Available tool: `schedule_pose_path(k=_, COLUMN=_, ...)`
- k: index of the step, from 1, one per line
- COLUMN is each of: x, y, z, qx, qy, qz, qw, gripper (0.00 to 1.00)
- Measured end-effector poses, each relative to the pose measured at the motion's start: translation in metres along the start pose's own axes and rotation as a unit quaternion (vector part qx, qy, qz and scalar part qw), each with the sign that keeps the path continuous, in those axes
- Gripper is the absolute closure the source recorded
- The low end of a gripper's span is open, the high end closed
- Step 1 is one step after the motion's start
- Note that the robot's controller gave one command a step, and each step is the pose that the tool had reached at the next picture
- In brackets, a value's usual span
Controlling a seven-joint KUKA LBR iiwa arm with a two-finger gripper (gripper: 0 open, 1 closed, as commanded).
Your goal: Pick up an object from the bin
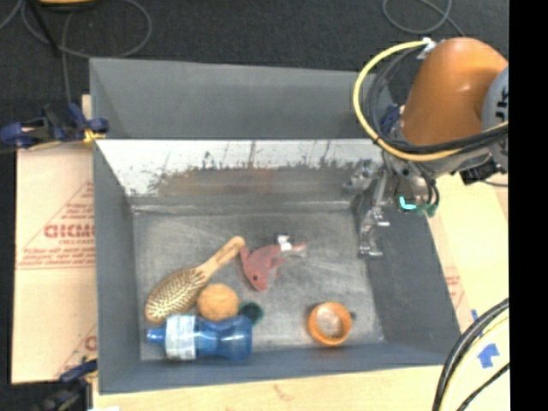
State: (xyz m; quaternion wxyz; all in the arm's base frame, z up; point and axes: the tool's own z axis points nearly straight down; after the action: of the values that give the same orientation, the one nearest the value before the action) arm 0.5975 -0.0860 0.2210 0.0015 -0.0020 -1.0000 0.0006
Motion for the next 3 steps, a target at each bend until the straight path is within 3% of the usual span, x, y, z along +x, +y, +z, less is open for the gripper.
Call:
schedule_pose_path(k=1, x=-0.001, y=0.000, z=-0.005, qx=0.000, qy=-0.0039, qz=-0.001, qw=1.0000, gripper=0.00)
schedule_pose_path(k=2, x=0.019, y=0.025, z=0.040, qx=0.000, qy=-0.0062, qz=0.030, qw=0.9995, gripper=0.00)
schedule_pose_path(k=3, x=-0.001, y=0.060, z=0.062, qx=0.000, qy=-0.0021, qz=-0.006, qw=1.0000, gripper=0.00)
